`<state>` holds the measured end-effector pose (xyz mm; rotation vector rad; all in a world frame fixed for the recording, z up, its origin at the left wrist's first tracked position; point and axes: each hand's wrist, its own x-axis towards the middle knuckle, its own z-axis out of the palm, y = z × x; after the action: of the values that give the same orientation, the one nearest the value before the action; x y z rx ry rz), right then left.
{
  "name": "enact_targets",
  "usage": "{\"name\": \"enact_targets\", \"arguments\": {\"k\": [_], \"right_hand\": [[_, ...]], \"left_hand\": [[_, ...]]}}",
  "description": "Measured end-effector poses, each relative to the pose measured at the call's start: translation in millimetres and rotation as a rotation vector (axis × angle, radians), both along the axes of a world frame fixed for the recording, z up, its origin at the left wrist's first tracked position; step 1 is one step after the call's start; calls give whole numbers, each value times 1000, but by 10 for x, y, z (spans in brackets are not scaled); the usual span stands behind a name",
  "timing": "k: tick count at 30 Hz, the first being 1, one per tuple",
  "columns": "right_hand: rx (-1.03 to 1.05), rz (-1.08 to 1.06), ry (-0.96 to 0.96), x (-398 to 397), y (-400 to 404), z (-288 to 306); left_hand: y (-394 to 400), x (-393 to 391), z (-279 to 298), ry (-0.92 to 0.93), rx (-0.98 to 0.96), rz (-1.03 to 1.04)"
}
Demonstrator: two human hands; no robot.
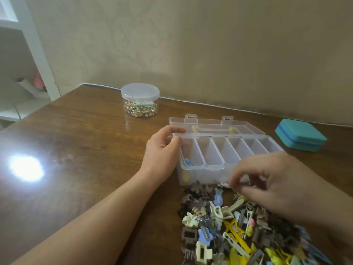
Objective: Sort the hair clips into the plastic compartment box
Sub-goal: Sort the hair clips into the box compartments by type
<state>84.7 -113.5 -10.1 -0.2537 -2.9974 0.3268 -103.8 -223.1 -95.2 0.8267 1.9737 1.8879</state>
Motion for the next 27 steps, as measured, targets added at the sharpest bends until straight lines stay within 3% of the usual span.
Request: {"name": "enact_targets", "arguments": {"k": [3,10,15,22,27], "right_hand": [[179,18,-135,99,-10,-136],[260,-6,-247,50,-75,-224],[161,-26,-87,166,36,-129],[-340,-51,348,-207,-72,96],[-232,-225,365,-770,-199,-164]], "left_hand": [[-1,12,13,1,9,2],[1,24,24,-6,7,-6],[1,15,13,-6,12,8],[-6,14,15,0,-3,0],[-18,15,20,48,-5,15]]}}
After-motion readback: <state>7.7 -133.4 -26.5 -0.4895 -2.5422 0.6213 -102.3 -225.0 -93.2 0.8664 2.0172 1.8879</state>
